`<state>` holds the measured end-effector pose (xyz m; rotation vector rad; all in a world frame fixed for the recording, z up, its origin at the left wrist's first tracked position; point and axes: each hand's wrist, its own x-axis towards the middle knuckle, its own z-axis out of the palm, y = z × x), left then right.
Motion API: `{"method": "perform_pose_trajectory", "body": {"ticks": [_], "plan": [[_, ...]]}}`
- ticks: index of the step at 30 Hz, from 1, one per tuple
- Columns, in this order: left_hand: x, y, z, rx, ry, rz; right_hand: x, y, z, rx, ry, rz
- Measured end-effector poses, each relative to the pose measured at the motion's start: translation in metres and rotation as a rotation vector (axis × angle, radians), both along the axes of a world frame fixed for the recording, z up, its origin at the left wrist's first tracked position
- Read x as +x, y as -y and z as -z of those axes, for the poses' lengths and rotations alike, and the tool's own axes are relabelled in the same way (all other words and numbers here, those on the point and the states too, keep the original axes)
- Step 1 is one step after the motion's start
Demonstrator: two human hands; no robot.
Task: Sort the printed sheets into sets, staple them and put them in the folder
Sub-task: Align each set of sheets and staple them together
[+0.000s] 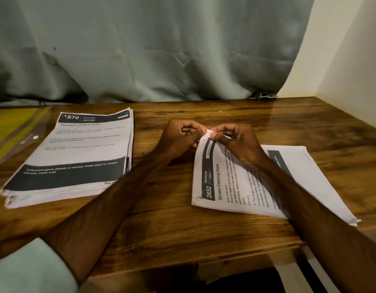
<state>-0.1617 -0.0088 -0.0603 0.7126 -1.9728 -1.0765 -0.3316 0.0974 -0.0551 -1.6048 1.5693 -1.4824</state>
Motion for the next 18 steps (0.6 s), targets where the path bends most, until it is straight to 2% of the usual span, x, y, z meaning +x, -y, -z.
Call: {"method": "perform_pose_trajectory", "body": {"ticks": [4, 9, 18], "plan": [[0.0014, -0.0016, -0.003, -0.042, 0.005, 0.017, -0.0021, 0.001, 0.001, 0.0, -0.017, 0.007], [0.0031, -0.0028, -0.006, -0.212, 0.016, 0.017, -0.0035, 0.0027, 0.0026, 0.002, -0.05, 0.025], [0.0025, -0.0049, -0.0066, -0.42, 0.026, -0.078, -0.0003, 0.0031, 0.0057, -0.07, -0.164, 0.1]]}}
